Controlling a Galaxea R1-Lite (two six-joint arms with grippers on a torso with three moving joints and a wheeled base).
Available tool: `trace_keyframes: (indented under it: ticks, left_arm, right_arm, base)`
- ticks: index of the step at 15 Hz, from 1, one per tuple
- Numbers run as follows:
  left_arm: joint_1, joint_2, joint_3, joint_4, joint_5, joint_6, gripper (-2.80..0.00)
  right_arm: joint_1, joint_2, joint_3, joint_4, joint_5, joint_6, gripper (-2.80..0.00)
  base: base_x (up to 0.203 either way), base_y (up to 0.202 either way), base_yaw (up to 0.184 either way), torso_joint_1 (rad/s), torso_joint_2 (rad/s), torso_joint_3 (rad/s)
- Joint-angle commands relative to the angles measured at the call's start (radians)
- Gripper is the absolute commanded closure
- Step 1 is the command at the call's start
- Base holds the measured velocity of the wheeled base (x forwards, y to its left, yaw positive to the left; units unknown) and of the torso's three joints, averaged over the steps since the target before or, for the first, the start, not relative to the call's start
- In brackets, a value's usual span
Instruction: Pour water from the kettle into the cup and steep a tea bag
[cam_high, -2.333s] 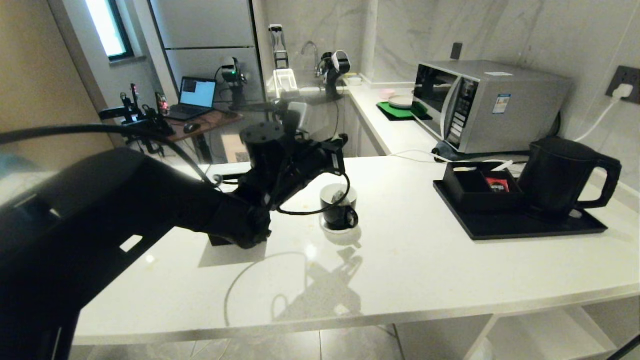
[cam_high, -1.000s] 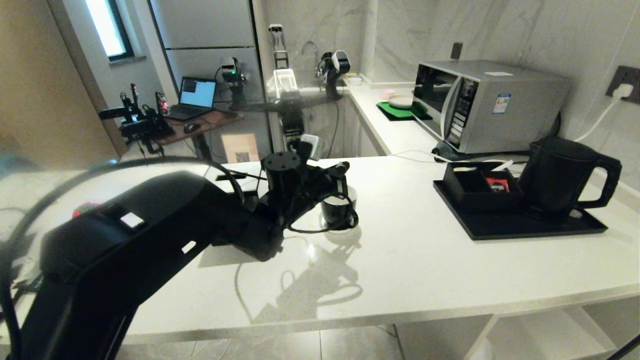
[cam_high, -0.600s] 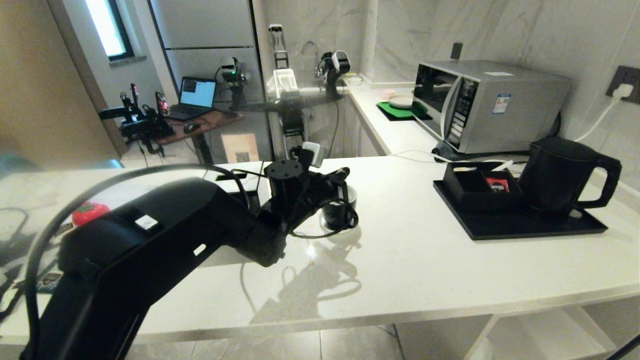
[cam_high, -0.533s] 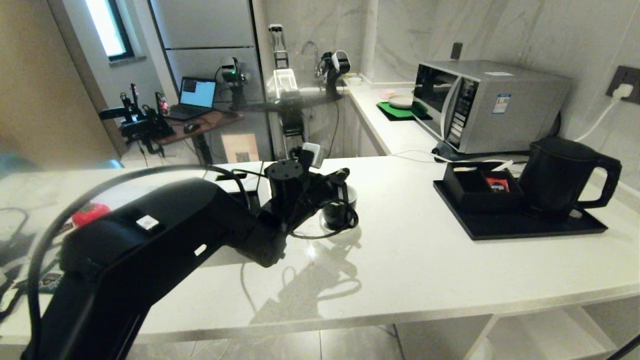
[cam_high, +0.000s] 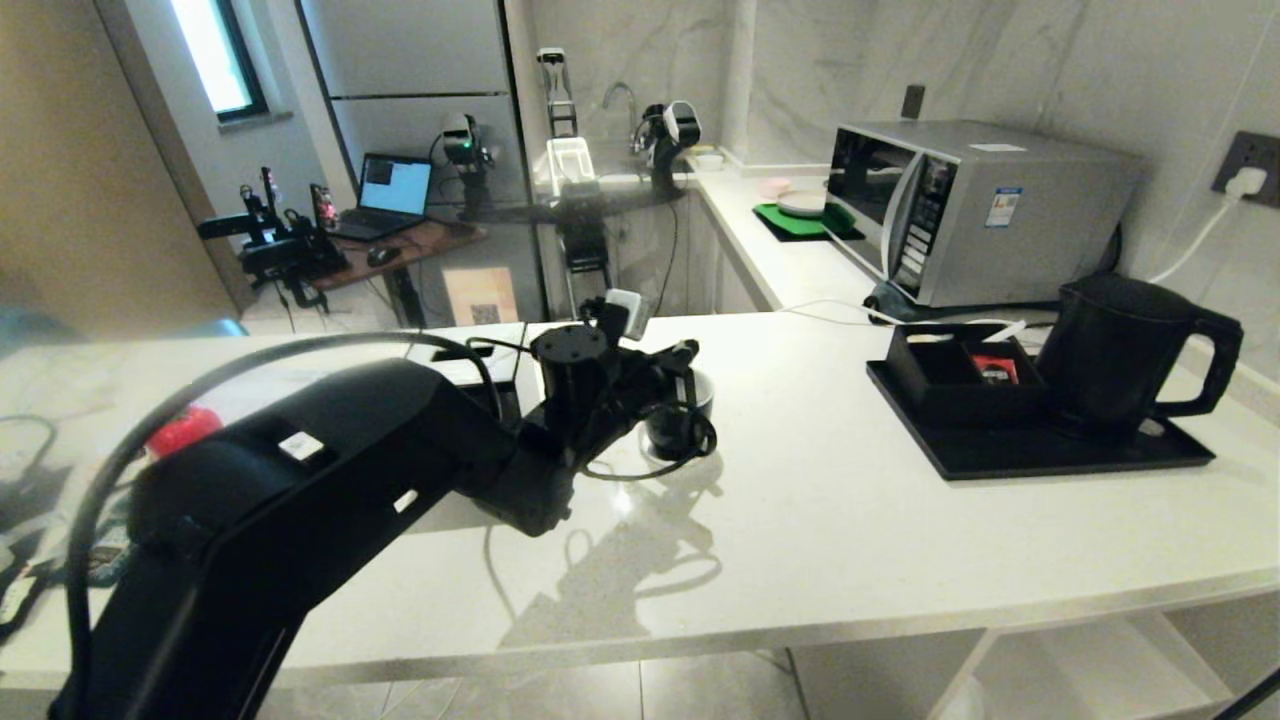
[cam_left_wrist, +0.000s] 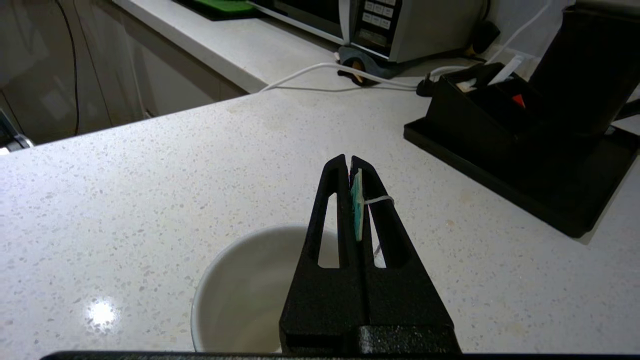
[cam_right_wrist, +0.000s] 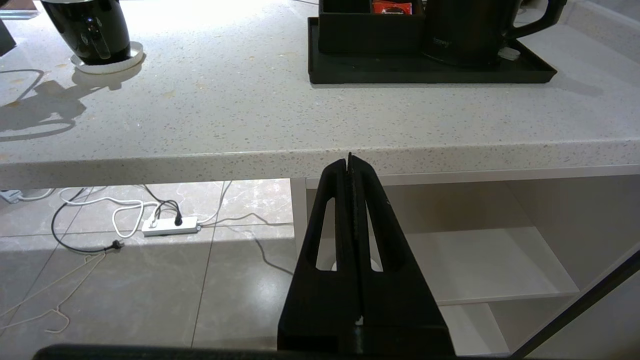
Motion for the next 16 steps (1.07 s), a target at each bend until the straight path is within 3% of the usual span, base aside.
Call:
trace_keyframes:
  ticks: [1, 11, 16]
  left_arm:
    - [0.001, -0.031, -0.001, -0.005, -0.002, -0.002, 0.0]
    - [-0.01, -0.215, 0.0, 0.021, -0.002, 0.003, 0.0]
    - [-0.01, -0.229, 0.002, 0.022, -0.002, 0.003, 0.0]
  right_arm:
    - [0.0, 0.002, 0.0, 0.0, 0.0, -0.001, 0.0]
    - [0.0, 0.002, 0.0, 0.0, 0.0, -0.001, 0.0]
    - [0.0, 0.002, 0.0, -0.001, 0.0, -0.001, 0.0]
  base:
    - [0.0, 0.0, 0.0, 0.0, 0.0, 0.0]
    - [0.0, 0.0, 0.0, 0.0, 0.0, 0.0]
    - [0.0, 0.0, 0.0, 0.0, 0.0, 0.0]
